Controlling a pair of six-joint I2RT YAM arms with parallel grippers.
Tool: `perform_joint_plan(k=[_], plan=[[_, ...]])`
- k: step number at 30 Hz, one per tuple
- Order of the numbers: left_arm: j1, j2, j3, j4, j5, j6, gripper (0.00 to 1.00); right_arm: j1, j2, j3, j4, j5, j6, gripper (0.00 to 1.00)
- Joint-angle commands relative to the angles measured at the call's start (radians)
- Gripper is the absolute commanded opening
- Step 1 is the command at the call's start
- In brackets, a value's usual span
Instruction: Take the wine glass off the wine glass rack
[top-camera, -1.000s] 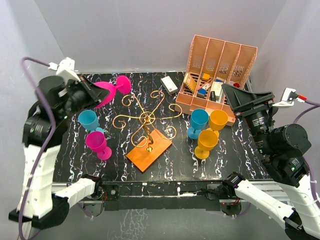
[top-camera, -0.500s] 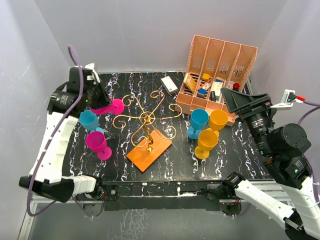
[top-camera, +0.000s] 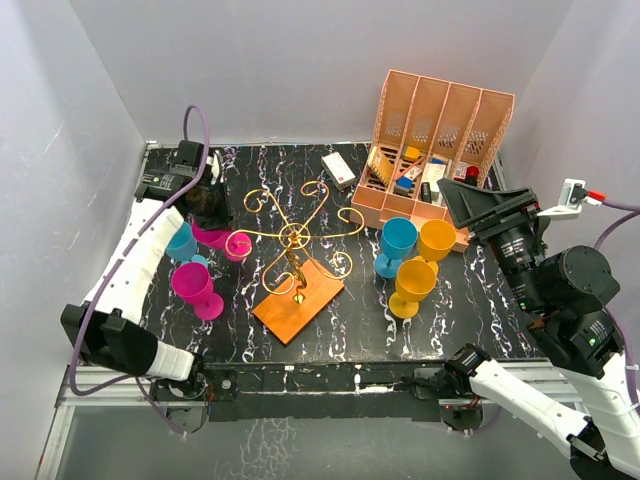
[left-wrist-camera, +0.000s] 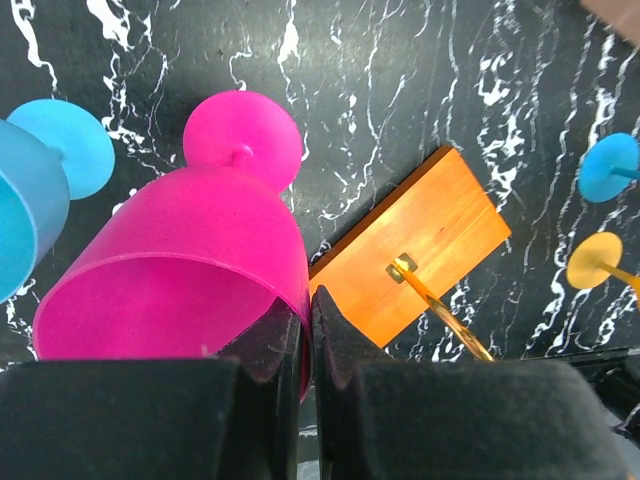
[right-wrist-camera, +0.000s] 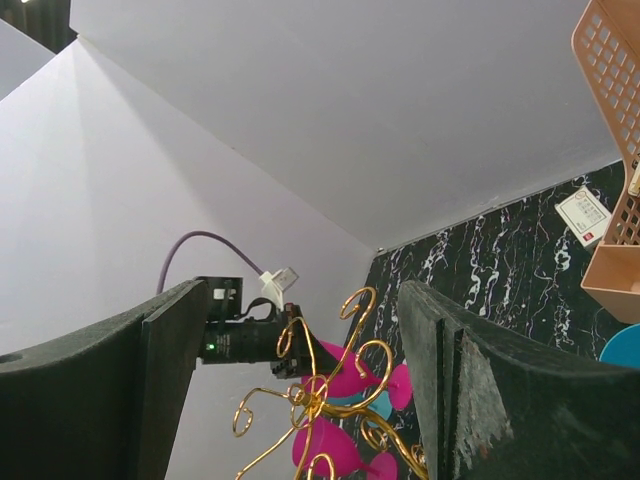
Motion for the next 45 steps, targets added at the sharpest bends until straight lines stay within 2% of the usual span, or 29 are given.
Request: perform_joint_plan(k=[1, 20, 26, 38, 41, 45], plan=[[0.004, 0.023, -0.051, 0.020, 0.011, 0.025, 0.00, -0.001, 0.006, 0.044, 0.006, -0.006, -0.009, 0.83], [0.007, 0.114, -0.186, 0.097, -0.006, 0.056, 0.01, 0.000, 0.035, 0.012, 0.006, -0.072, 0.048, 0.83], [0.012, 0.107, -0.204, 0.112, -0.014, 0.062, 0.12, -0.001, 0.035, 0.007, 0.005, -0.066, 0.049, 0.83], [0.011, 0.054, -0.085, 0.042, -0.051, 0.059, 0.43, 0.000, 0.036, 0.008, 0.002, -0.077, 0.016, 0.83], [0.012, 0.021, -0.056, 0.032, -0.056, 0.053, 0.53, 0.000, 0.057, 0.033, -0.035, -0.061, -0.011, 0.85], [0.011, -0.016, -0.004, 0.012, -0.051, 0.049, 0.60, -0.001, 0.070, 0.046, -0.046, -0.036, -0.056, 0.90]])
